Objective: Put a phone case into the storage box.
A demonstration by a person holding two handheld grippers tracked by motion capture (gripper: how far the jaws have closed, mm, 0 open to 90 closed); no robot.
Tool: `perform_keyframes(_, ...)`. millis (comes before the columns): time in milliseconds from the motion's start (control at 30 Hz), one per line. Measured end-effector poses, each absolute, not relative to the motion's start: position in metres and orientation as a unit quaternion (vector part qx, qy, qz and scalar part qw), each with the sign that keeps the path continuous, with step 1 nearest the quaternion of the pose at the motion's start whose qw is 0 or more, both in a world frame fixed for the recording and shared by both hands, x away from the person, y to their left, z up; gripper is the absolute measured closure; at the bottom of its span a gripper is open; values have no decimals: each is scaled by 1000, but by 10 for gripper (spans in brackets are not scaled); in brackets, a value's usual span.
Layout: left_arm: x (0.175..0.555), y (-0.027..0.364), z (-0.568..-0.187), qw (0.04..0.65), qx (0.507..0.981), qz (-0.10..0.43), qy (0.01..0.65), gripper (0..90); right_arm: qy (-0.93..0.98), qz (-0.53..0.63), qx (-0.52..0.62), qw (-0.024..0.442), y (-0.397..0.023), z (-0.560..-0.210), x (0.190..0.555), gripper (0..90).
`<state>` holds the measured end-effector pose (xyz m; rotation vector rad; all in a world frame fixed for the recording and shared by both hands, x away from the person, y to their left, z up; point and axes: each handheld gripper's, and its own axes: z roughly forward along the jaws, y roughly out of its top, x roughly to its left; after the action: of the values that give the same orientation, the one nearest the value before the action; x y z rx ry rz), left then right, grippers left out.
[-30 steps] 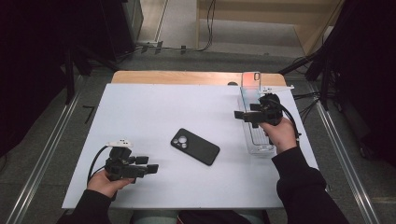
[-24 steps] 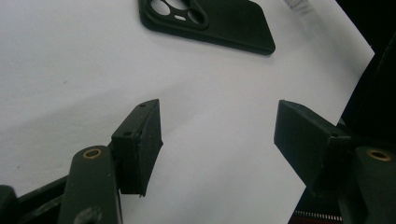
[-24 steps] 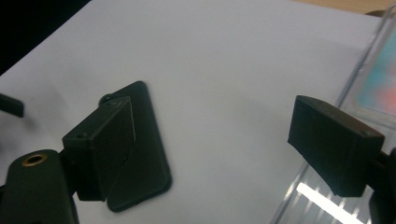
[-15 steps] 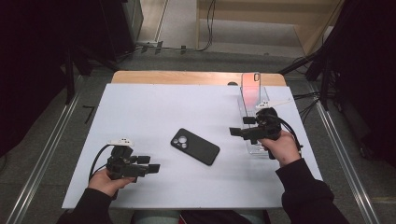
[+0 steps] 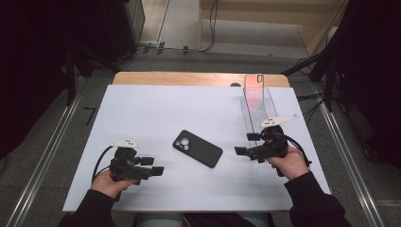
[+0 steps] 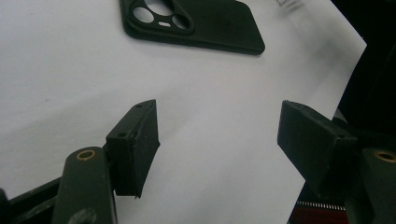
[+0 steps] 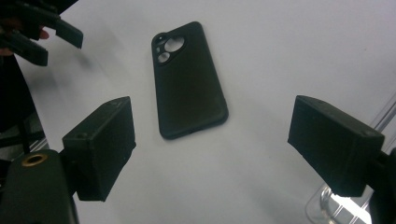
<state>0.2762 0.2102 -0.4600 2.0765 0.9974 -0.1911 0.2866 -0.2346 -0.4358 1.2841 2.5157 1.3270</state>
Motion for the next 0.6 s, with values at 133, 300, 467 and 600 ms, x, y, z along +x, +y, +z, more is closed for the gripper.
perform_keyframes(133, 275, 209, -460, 404, 823, -75, 392, 296, 812, 420, 404, 7, -235, -441, 279, 130)
perform_keyframes(300, 273, 211, -458, 407, 824, -70, 389, 296, 817, 416, 398, -12, -236, -448, 269, 130)
perform_keyframes(467, 271, 212, -458, 410, 823, -74, 386, 296, 824, 414, 386, -2, -237, -456, 261, 130)
perform_keyframes(600, 270, 212, -458, 413, 822, -74, 384, 296, 824, 421, 380, 7, -239, -461, 255, 130)
